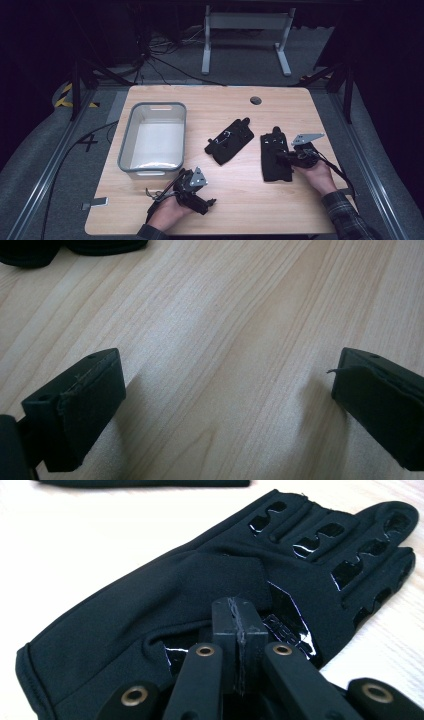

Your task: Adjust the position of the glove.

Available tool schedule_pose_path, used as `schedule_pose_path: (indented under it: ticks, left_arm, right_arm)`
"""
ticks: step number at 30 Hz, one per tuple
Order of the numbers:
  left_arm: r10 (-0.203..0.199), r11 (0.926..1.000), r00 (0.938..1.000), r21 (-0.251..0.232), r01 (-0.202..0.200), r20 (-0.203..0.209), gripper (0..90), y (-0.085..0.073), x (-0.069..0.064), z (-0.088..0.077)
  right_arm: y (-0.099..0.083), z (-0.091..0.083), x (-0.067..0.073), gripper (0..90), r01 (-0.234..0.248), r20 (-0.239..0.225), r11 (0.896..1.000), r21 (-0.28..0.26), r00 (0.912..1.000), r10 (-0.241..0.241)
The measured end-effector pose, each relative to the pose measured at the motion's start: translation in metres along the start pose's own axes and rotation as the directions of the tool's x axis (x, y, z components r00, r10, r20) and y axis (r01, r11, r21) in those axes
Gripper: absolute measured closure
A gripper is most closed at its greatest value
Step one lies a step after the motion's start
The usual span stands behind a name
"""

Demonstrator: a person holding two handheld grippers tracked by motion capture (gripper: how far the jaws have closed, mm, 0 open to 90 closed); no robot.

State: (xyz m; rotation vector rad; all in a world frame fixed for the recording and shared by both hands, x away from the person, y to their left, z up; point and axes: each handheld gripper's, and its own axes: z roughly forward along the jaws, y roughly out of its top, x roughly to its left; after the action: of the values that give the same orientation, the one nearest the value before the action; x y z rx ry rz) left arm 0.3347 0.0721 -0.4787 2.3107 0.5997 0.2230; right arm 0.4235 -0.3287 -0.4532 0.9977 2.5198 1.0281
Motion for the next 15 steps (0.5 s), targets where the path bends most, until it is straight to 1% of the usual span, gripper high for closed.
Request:
schedule_pose_path:
  ticks: [2, 8, 15]
  left_arm:
    - [0.0, 1.0, 1.0, 0.0, 0.0, 0.0, 1.0, 0.0, 0.0, 0.0]
    - [0.0, 1.0, 1.0, 0.0, 0.0, 0.0, 1.0, 0.0, 0.0, 0.0]
    - [0.004, 1.0, 1.0, -0.001, -0.004, 0.005, 0.9, 0.0, 0.001, 0.0]
  right_arm:
    - [0.0, 0.0, 0.001, 89.4, 0.001, -0.005, 1.0, 0.002, 1.0, -0.001]
    - [-0.003, -0.002, 0.012, 89.3, 0.029, -0.041, 1.0, 0.012, 0.9988, -0.028]
    - [-0.007, -0.007, 0.026, 89.3, 0.06, -0.089, 0.998, 0.029, 0.9944, -0.057]
